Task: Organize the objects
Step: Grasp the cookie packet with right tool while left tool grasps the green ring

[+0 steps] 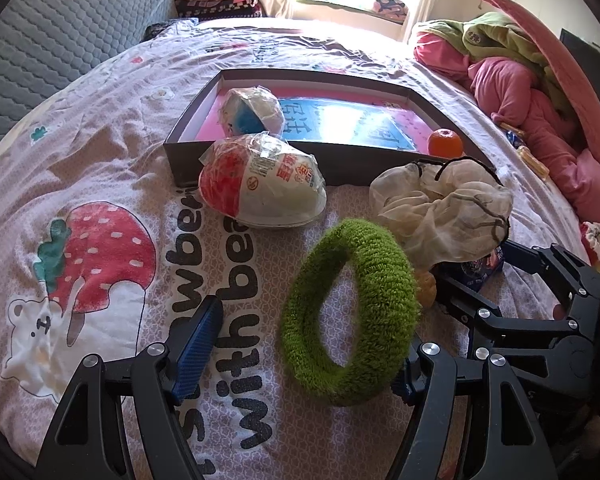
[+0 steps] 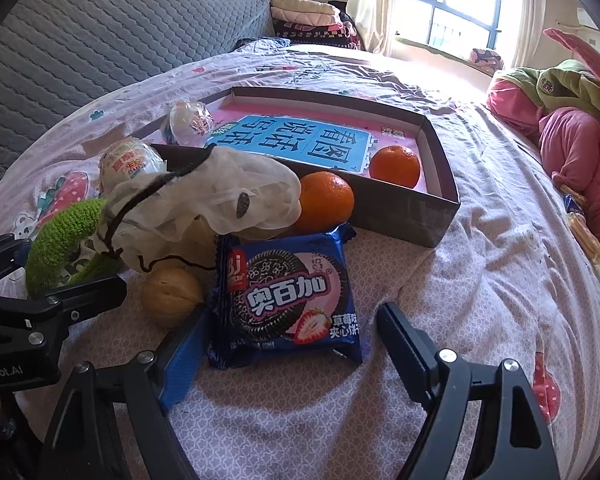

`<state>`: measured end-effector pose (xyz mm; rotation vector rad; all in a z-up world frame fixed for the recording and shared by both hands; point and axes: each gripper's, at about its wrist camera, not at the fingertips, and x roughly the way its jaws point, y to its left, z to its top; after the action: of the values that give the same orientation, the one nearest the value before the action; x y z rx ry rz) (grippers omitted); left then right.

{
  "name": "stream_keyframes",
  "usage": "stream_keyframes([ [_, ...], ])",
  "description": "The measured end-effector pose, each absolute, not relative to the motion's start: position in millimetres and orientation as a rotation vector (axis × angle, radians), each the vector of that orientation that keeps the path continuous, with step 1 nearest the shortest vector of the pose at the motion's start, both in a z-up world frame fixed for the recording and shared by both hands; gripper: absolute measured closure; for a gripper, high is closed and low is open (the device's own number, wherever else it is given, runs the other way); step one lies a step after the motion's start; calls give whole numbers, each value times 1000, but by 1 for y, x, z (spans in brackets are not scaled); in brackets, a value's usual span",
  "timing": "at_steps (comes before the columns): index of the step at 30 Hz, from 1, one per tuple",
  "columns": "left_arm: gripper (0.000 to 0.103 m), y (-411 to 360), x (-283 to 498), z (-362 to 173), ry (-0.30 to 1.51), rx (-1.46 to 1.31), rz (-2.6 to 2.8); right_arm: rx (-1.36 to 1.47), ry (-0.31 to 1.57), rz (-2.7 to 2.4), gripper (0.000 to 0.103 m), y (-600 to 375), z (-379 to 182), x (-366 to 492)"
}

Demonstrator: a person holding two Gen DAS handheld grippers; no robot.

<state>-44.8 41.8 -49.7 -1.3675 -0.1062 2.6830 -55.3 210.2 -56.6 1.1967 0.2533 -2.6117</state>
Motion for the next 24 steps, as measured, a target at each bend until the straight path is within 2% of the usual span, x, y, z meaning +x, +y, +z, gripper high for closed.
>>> stream_keyframes([
  [3, 28, 41, -45, -50, -115, -1365, 2675, 1194, 252, -2616, 34, 211, -56, -55],
  [5, 29, 42, -45, -50, -115, -1362, 2672, 1190, 242, -2618, 36, 213, -55, -55],
  [11, 36, 44, -43, -49, -104, -1346, 2660, 1173, 212, -2609, 44, 216, -53, -53],
  [13, 42, 44, -43, -49, -103, -1343, 2652, 1156, 196, -2608, 51, 218, -51, -51],
  [24, 45, 45, -42, -51, -105, -1346, 2642, 1157, 171, -2601, 52, 221, -52, -53],
])
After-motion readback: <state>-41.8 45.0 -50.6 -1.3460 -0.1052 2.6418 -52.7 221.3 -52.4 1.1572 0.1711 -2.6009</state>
